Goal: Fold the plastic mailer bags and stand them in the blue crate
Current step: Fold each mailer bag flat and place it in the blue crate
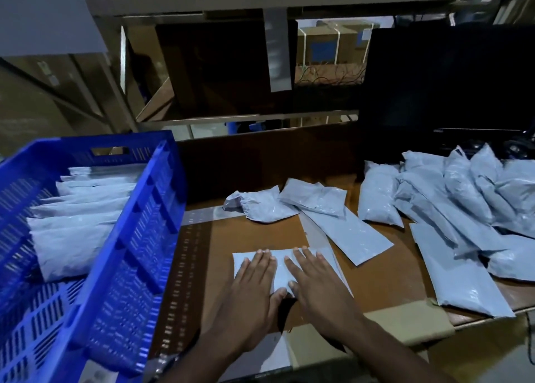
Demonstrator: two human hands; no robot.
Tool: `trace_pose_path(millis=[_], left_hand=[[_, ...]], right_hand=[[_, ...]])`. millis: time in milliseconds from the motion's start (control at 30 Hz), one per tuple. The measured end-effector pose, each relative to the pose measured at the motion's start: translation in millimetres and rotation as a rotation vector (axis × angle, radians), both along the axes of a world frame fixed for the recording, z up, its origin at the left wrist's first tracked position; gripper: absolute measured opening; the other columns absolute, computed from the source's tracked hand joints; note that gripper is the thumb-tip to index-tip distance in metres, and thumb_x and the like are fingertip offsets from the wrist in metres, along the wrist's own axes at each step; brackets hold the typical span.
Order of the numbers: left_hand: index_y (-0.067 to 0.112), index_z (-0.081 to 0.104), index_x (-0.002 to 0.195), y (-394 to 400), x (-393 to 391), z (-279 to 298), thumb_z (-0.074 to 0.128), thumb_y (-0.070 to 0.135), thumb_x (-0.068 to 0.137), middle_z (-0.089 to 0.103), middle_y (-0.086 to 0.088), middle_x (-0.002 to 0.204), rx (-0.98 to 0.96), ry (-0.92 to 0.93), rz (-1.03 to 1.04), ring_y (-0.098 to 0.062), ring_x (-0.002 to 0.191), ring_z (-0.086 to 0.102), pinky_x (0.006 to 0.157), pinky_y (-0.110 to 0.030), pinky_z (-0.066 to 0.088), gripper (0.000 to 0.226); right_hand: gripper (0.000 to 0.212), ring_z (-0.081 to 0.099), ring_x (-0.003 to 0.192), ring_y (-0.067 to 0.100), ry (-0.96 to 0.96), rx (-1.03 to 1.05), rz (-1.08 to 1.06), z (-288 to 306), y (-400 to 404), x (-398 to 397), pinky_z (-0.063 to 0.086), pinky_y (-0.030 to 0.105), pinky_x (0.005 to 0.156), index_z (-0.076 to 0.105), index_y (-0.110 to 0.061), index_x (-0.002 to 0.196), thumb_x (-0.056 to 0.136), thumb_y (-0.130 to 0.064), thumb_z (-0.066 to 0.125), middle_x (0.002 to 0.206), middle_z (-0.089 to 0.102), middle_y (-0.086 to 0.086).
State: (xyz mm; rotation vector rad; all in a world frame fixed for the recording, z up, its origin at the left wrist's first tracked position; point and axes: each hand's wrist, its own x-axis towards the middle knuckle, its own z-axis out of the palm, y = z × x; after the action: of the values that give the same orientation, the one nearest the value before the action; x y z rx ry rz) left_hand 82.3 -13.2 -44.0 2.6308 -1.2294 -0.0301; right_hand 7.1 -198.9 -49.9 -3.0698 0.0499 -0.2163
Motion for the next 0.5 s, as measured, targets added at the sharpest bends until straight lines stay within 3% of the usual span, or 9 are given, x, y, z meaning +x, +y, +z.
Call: trace_pose_path(millis=[100,233,333,433,500], left_hand=[[0.015,0.02,0.162,3.0,-5.9,-5.4,0.001,0.063,0.103,0.008,0.002,0.17,-0.016,-0.007,-0.006,-0.006,0.155,-0.008,0.124,-0.033,-0.003,0.078],[0.016,0.015,0.162,-0.1,2.0,-5.4,-0.005,0.064,0.1,0.005,0.003,0.169,0.006,0.004,0.01,-0.006,0.155,-0.01,0.124,-0.033,-0.003,0.081],[0.018,0.012,0.163,2.1,-5.0,-8.7,-0.004,0.064,0.101,-0.001,0.005,0.169,0.031,0.032,-0.002,-0.006,0.154,-0.013,0.125,-0.036,-0.002,0.078],[0.021,0.007,0.163,1.9,-4.8,-7.1,-0.009,0.064,0.097,-0.006,0.01,0.167,-0.019,0.058,0.004,-0.001,0.152,-0.016,0.125,-0.032,-0.005,0.08],[0.024,0.009,0.163,3.5,5.2,-7.0,-0.013,0.065,0.094,-0.005,0.014,0.166,-0.034,0.103,-0.023,0.001,0.152,-0.013,0.125,-0.029,-0.006,0.083]], right_hand=[[0.052,0.035,0.146,0.026,0.017,-0.007,0.032,-3.7,5.4,-11.1,0.016,0.042,0.117,0.046,-0.015,0.149,0.104,-0.036,0.03,0.156,0.04,0.011],[0.055,0.034,0.147,0.025,0.069,0.0,-0.01,-2.2,2.2,-0.8,0.014,0.04,0.117,0.045,-0.018,0.15,0.107,-0.04,0.02,0.156,0.041,0.008],[0.053,0.02,0.152,0.021,0.118,0.047,-0.011,-5.4,5.1,-11.3,0.006,0.038,0.12,0.033,-0.021,0.156,0.107,-0.041,0.025,0.163,0.026,0.003],[0.062,-0.004,0.154,0.012,0.147,0.144,-0.002,-3.2,2.5,-10.7,-0.003,0.036,0.121,0.016,-0.029,0.16,0.105,-0.055,0.005,0.167,0.002,-0.006],[0.074,-0.019,0.15,0.003,0.18,0.252,0.006,2.5,-1.0,-7.1,-0.007,0.035,0.122,0.003,-0.036,0.16,0.092,-0.065,-0.009,0.163,-0.015,-0.015]])
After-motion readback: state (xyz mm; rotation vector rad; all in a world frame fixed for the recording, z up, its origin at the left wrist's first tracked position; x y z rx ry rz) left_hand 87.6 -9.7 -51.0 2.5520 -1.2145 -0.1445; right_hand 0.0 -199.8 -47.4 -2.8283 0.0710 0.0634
